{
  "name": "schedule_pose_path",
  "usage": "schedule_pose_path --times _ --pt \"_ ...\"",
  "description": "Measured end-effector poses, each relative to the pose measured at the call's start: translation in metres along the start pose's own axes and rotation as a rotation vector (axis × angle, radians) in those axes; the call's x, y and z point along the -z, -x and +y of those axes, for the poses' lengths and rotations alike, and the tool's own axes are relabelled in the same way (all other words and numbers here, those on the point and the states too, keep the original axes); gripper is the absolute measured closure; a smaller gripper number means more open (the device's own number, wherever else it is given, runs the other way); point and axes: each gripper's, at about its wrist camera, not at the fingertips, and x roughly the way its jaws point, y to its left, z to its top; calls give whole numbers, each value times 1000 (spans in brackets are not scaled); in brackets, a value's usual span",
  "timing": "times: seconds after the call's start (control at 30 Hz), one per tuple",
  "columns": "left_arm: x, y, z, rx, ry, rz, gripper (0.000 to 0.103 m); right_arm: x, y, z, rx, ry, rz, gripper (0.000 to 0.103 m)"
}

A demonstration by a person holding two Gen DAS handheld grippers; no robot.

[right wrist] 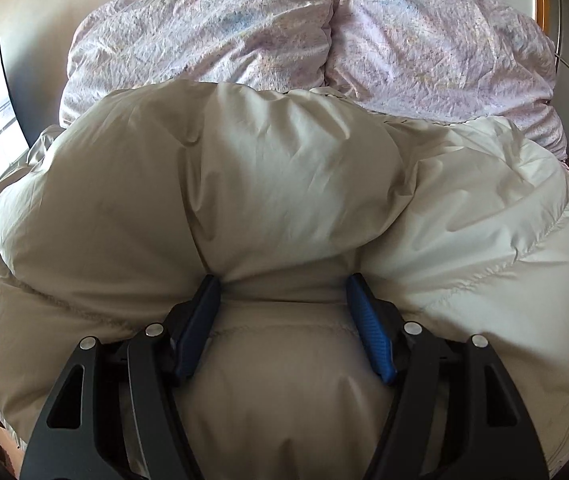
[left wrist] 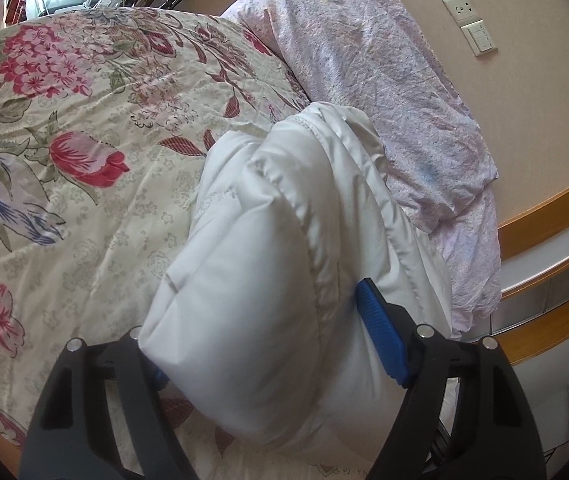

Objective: Fold large clothes

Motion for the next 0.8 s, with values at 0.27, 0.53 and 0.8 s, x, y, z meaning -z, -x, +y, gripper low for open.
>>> schedule_pose_path --times 0.27,0.53,0.8 --pt "-5 4 -7 40 -6 0 57 2 0 0 3 -7 -12 35" --pt "-6 24 -49 86 -139 -34 70 3 0 1 -13 -5 -12 35" --pt "9 46 -123 133 -358 -97 70 2 -1 1 -12 -6 -11 35"
